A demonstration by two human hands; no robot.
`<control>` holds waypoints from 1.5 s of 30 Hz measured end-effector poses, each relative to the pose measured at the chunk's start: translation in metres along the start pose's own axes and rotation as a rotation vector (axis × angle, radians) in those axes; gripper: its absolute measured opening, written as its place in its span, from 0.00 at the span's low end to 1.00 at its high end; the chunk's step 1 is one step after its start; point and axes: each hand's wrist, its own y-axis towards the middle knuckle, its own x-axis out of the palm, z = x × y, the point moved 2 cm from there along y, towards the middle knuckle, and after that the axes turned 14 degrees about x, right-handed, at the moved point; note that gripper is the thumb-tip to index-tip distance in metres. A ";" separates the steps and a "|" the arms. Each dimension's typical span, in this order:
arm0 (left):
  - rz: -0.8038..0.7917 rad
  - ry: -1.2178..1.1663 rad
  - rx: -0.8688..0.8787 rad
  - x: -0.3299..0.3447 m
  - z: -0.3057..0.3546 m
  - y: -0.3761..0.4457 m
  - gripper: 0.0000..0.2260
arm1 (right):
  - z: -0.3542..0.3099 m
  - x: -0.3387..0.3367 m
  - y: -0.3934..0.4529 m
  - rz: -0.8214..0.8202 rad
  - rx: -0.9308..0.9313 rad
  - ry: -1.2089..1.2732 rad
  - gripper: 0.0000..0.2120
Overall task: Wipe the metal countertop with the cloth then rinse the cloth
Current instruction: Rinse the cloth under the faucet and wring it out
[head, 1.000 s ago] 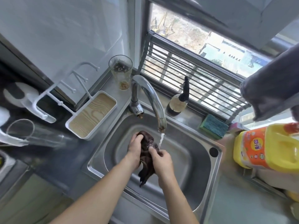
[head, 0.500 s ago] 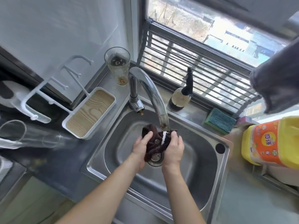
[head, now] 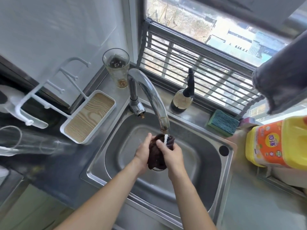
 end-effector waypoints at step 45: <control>0.138 -0.366 -0.093 0.004 -0.013 0.001 0.37 | 0.026 0.010 -0.038 0.258 -0.439 -0.149 0.08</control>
